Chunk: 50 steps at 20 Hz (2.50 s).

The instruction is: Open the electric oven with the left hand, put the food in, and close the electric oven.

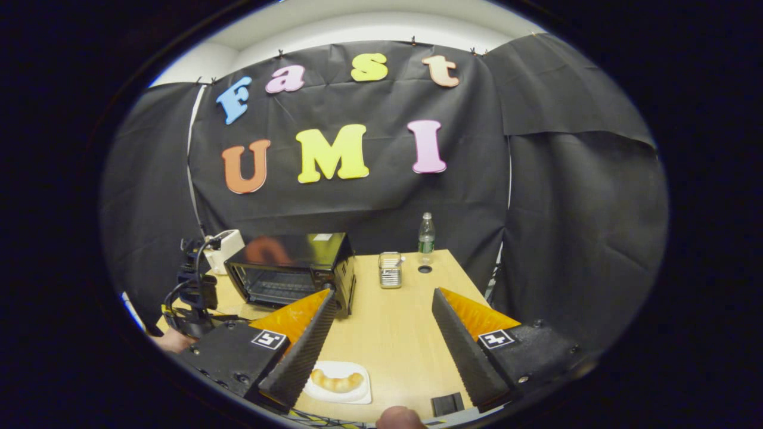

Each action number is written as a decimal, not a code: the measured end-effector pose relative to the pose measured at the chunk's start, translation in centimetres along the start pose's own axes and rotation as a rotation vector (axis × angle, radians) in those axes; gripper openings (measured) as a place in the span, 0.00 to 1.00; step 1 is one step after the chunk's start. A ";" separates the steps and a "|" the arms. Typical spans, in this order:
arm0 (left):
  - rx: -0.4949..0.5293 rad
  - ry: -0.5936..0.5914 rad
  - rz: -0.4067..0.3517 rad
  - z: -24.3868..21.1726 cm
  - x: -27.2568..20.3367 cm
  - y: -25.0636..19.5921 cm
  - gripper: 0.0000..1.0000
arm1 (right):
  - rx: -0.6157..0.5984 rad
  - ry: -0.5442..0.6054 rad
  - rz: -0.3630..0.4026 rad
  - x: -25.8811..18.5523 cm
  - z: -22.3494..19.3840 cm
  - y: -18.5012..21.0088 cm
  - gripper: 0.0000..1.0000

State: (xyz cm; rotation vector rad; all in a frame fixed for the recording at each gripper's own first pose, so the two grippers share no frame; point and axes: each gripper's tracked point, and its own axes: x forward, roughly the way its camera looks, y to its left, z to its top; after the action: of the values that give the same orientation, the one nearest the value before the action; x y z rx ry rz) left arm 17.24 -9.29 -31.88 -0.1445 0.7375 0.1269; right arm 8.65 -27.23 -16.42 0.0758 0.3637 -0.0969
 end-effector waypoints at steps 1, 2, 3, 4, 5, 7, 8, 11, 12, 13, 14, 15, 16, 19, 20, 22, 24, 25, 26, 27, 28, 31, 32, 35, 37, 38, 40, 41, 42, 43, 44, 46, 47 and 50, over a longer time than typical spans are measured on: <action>-0.004 0.017 0.002 -0.9 0.5 0.1 0.96 | 0.000 0.011 -0.001 -0.2 -0.5 0.0 1.00; 0.002 0.035 0.001 -1.6 0.6 0.1 0.97 | 0.001 0.019 -0.003 -0.5 -0.8 -0.1 1.00; 0.007 0.055 0.001 -2.5 0.8 0.3 0.96 | 0.000 0.027 -0.006 -0.7 -1.2 -0.2 1.00; 0.008 0.076 0.001 -3.1 1.0 0.4 0.95 | -0.002 0.033 -0.010 -0.9 -1.6 -0.3 1.00; 0.006 0.089 -0.001 -3.5 1.4 0.5 0.94 | -0.006 0.041 -0.015 -1.0 -2.1 -0.5 1.00; 0.003 0.122 -0.006 -4.5 1.9 0.6 0.94 | -0.009 0.068 -0.021 -1.2 -3.4 -0.8 1.00; 0.006 0.141 -0.005 -5.1 2.3 0.7 0.94 | -0.012 0.083 -0.021 -1.4 -3.8 -0.9 1.00; 0.033 0.141 0.001 -5.4 2.6 1.1 0.94 | -0.023 0.127 -0.019 -2.2 -5.3 -0.9 1.00; 0.044 0.134 -0.005 -5.3 2.4 1.1 0.93 | -0.019 0.146 -0.014 -2.3 -5.9 -0.7 1.00; 0.059 0.125 -0.011 -5.1 2.3 1.1 0.94 | -0.012 0.167 -0.006 -2.4 -6.5 -0.4 1.00; 0.076 0.116 -0.006 -4.8 2.0 1.5 0.93 | -0.008 0.188 0.005 -2.4 -7.1 -0.1 1.00; 0.088 0.103 0.001 -4.4 1.8 1.9 0.93 | -0.009 0.204 0.014 -2.4 -7.6 0.3 1.00; 0.087 0.088 0.001 -3.8 1.5 2.0 0.93 | -0.011 0.215 0.023 -2.4 -8.0 0.5 1.00; 0.072 0.055 0.000 -2.8 0.3 1.9 0.93 | 0.001 0.237 0.066 -2.1 -8.9 1.7 1.00; 0.068 0.041 -0.002 -2.4 -0.5 1.8 0.93 | 0.008 0.247 0.080 -1.9 -9.3 2.1 1.00; 0.074 0.000 -0.008 -1.5 -2.4 1.4 0.93 | 0.026 0.264 0.093 -1.3 -10.5 2.4 1.00; 0.082 -0.052 -0.001 -0.6 -5.1 1.3 0.93 | 0.040 0.295 0.106 -0.6 -12.1 2.9 1.00; 0.075 -0.081 -0.001 -0.1 -6.4 1.2 0.93 | 0.044 0.310 0.116 -0.1 -12.9 3.3 1.00; 0.062 -0.110 0.006 0.3 -7.9 1.2 0.93 | 0.047 0.330 0.124 0.3 -13.8 3.7 1.00; 0.049 -0.136 0.014 0.6 -9.4 1.2 0.93 | 0.049 0.352 0.138 0.7 -14.8 4.1 1.00; 0.039 -0.162 0.024 1.0 -10.9 1.3 0.93 | 0.056 0.374 0.148 1.2 -15.8 4.5 1.00; 0.013 -0.238 0.069 1.7 -15.1 1.8 0.93 | 0.092 0.443 0.185 3.0 -18.3 5.9 0.97; 0.006 -0.256 0.096 1.8 -16.3 2.4 0.93 | 0.101 0.460 0.197 3.4 -19.0 6.1 0.97; -0.042 -0.266 0.162 1.5 -19.0 3.6 0.93 | 0.138 0.537 0.218 4.5 -21.5 7.1 0.95; -0.082 -0.265 0.186 1.4 -19.9 3.9 0.93 | 0.170 0.585 0.216 5.2 -22.9 7.6 0.92; -0.095 -0.268 0.202 1.4 -20.3 4.2 0.93 | 0.177 0.613 0.216 5.6 -23.8 7.8 0.92; -0.115 -0.269 0.235 1.5 -20.9 4.8 0.93 | 0.189 0.655 0.215 6.2 -25.3 8.1 0.89; -0.125 -0.268 0.245 1.3 -21.0 5.0 0.93 | 0.190 0.678 0.206 6.2 -26.0 8.1 0.88; -0.130 -0.271 0.251 1.3 -21.1 5.2 0.93 | 0.205 0.694 0.196 6.4 -26.6 8.1 0.87; -0.129 -0.269 0.253 1.3 -21.1 5.3 0.93 | 0.229 0.711 0.187 6.7 -27.2 8.1 0.87; -0.125 -0.262 0.254 1.2 -21.0 5.4 0.93 | 0.251 0.724 0.175 6.9 -27.5 8.1 0.86; -0.123 -0.248 0.242 0.9 -20.6 5.5 0.93 | 0.286 0.732 0.147 7.3 -27.6 8.0 0.85; -0.123 -0.247 0.232 1.1 -20.3 5.9 0.93 | 0.304 0.737 0.135 7.5 -27.9 8.0 0.82; -0.106 -0.257 0.193 2.1 -19.9 6.7 0.93 | 0.382 0.765 0.101 7.7 -28.4 8.4 0.77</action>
State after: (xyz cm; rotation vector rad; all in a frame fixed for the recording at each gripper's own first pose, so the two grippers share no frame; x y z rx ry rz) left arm 2.93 -3.65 -17.50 -0.1548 0.4872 0.3624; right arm 6.70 -16.89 -45.18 0.5168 1.1016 -0.0328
